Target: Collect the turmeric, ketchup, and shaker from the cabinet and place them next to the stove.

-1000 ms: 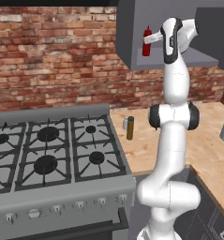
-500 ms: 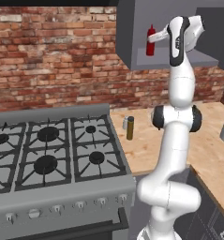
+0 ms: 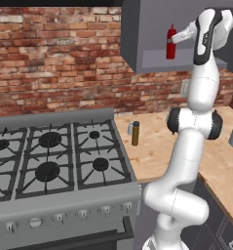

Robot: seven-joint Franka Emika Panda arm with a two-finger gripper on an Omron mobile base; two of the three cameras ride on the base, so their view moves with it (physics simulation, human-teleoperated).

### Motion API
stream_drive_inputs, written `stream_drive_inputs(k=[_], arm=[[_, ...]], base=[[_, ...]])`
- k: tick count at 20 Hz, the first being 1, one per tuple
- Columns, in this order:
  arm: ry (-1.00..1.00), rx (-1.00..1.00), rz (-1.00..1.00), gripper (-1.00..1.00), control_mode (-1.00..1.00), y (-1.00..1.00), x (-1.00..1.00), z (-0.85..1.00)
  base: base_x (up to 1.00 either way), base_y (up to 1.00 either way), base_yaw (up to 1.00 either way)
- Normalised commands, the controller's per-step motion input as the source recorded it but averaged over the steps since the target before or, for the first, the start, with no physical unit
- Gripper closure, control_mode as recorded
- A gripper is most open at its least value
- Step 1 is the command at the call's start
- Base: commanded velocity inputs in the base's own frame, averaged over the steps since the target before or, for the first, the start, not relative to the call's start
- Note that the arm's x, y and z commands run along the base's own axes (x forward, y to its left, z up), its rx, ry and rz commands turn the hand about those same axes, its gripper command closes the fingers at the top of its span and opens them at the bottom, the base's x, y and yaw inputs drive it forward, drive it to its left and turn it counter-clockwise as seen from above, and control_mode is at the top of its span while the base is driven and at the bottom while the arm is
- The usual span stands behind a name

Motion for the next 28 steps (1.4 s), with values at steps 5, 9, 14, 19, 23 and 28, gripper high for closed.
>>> stream_drive_inputs(k=[5, 9, 14, 19, 23, 28], arm=[[-0.01, 0.02, 0.00, 1.00, -1.00, -0.05, -0.89, -0.10], [0.00, 0.00, 0.04, 1.00, -1.00, 0.40, -0.99, -0.44], [-0.03, 0.00, 0.05, 1.00, -1.00, 0.67, -1.00, -0.78], [-0.05, 0.00, 0.02, 1.00, -1.00, 0.68, -1.00, -0.79], [-0.09, 0.00, 0.01, 1.00, -1.00, 0.62, -1.00, -0.78], [-0.09, 0.00, 0.00, 1.00, -1.00, 0.61, -0.99, -0.77]], base=[[0.00, 0.00, 0.00], [0.00, 0.00, 0.00], [0.00, 0.00, 0.00], [0.00, 0.00, 0.00], [0.00, 0.00, 0.00], [0.00, 0.00, 0.00]])
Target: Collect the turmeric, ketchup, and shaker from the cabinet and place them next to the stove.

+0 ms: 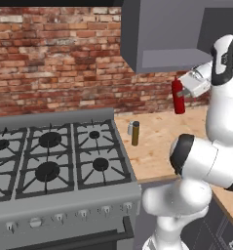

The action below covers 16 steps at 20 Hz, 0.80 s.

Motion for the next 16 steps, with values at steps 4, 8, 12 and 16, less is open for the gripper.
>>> stream_drive_inputs(k=[4, 8, 12, 16], arm=[[-0.03, 0.00, 0.00, 1.00, -1.00, 0.54, -0.59, -0.70], [0.00, 0.00, 0.00, 1.00, -1.00, 0.46, -0.03, -0.67], [0.00, 0.02, 0.03, 1.00, -1.00, 0.11, 0.08, -0.73], [0.00, 0.02, 0.07, 1.00, -1.00, 0.00, 0.03, -0.86]], base=[[0.00, 0.00, 0.00], [0.00, 0.00, 0.00], [0.00, 0.00, 0.00], [0.00, 0.00, 0.00]])
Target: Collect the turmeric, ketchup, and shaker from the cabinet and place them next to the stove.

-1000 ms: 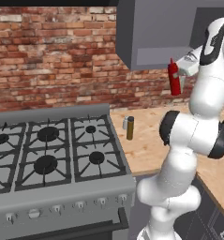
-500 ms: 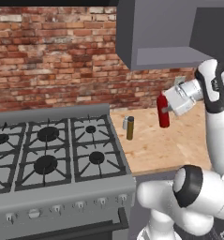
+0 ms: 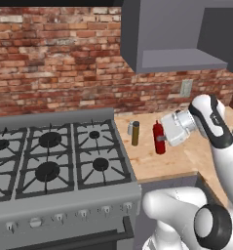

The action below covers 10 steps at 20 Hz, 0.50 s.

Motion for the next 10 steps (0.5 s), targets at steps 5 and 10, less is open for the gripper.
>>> stream_drive_inputs(k=[5, 10], arm=[[0.00, 0.04, 0.06, 1.00, -1.00, 0.00, 0.13, -0.77], [-0.02, 0.10, 0.05, 1.00, -1.00, 0.00, 0.41, -0.47]], base=[[0.00, 0.00, 0.00], [0.00, 0.00, 0.00]])
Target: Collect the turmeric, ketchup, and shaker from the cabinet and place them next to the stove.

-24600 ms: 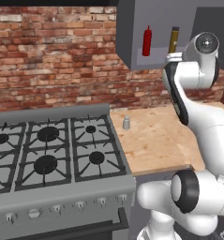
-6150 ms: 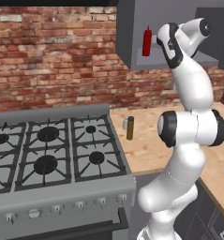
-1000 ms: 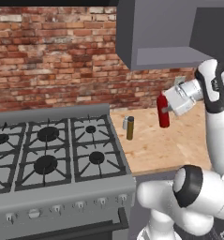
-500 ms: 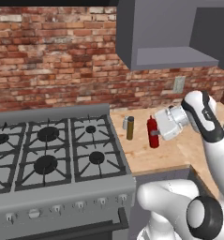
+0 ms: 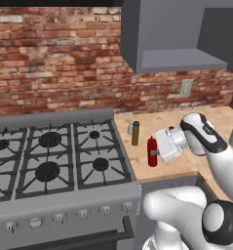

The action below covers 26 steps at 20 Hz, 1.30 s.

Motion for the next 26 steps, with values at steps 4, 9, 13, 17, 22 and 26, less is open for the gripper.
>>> stream_drive_inputs(k=[4, 9, 13, 17, 22, 26], arm=[[-0.06, 0.07, 0.04, 1.00, -1.00, 0.00, 0.43, -0.41], [-0.08, 0.02, 0.01, 1.00, -1.00, 0.00, 0.38, -0.30], [-0.07, 0.00, 0.00, 1.00, -1.00, -0.03, 0.39, -0.18], [-0.05, 0.00, 0.00, 1.00, -1.00, -0.01, 0.32, -0.22], [-0.03, 0.00, 0.01, 1.00, -1.00, 0.00, 0.19, -0.21], [-0.03, 0.00, 0.02, 1.00, -1.00, 0.00, 0.07, -0.22]], base=[[0.00, 0.00, 0.00], [0.00, 0.00, 0.00], [0.00, 0.00, 0.00], [0.00, 0.00, 0.00], [0.00, 0.00, 0.00], [0.00, 0.00, 0.00]])
